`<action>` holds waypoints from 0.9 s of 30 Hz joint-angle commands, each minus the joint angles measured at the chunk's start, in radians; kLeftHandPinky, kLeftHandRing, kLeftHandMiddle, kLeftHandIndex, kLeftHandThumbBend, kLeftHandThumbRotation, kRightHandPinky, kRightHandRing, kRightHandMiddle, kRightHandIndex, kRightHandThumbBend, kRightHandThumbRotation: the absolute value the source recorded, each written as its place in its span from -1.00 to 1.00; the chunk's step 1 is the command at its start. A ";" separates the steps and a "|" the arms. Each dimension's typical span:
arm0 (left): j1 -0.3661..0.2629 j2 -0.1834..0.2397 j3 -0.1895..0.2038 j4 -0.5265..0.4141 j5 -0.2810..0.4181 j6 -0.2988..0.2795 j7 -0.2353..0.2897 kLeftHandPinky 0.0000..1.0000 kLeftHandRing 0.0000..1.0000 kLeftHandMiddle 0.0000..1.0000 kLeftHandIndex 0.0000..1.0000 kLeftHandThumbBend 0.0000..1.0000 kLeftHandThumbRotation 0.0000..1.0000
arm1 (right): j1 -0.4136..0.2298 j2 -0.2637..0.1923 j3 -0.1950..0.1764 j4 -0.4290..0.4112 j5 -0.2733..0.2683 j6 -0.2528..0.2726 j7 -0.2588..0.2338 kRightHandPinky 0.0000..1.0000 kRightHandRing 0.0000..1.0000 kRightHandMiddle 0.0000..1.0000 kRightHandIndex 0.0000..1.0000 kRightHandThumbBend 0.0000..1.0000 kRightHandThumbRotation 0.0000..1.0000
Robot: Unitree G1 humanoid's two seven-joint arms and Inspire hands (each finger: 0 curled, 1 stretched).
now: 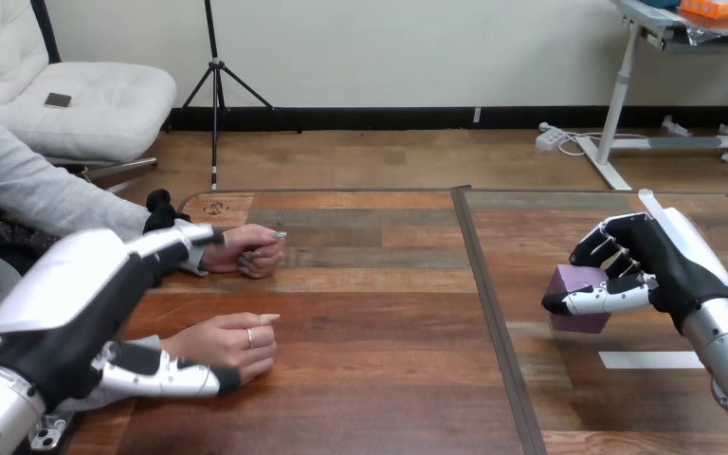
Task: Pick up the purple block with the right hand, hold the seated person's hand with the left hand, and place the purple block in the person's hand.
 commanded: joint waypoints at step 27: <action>-0.097 0.127 -0.110 0.172 0.171 -0.001 0.040 0.51 0.63 0.69 0.60 1.00 -0.47 | -0.050 -0.024 -0.016 -0.047 0.007 -0.022 -0.008 -0.28 -0.19 -0.12 -0.10 0.62 -1.00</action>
